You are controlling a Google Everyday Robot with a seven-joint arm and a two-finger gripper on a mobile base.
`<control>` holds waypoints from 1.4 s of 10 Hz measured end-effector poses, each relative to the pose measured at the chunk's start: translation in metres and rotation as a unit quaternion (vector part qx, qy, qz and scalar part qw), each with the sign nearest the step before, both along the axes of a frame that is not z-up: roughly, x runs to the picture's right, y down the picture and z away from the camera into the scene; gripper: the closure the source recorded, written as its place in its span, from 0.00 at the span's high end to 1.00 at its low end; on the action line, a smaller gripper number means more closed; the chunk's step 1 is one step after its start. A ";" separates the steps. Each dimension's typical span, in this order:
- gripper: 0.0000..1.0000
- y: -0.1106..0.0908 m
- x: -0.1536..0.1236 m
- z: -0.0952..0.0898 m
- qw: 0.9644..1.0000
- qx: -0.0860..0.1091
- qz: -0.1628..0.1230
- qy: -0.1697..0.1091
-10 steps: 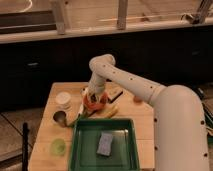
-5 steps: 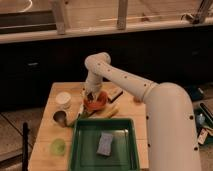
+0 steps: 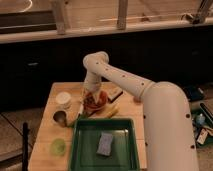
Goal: Place grapes in red bowl
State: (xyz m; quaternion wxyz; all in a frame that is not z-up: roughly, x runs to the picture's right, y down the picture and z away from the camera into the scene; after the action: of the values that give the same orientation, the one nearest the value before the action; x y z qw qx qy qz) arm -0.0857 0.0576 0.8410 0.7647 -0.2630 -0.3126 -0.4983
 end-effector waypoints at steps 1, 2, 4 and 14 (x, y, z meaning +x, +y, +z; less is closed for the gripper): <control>0.80 0.000 0.001 0.000 1.000 0.000 0.000 0.000; 0.80 0.001 0.001 0.000 1.000 -0.002 -0.001 -0.002; 0.80 0.001 0.002 -0.001 1.000 -0.003 0.001 -0.004; 0.80 0.001 0.004 -0.003 1.000 0.002 0.008 -0.028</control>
State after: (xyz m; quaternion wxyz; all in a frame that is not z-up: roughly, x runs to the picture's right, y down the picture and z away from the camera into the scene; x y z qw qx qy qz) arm -0.0813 0.0588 0.8377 0.7604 -0.2449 -0.3345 -0.5000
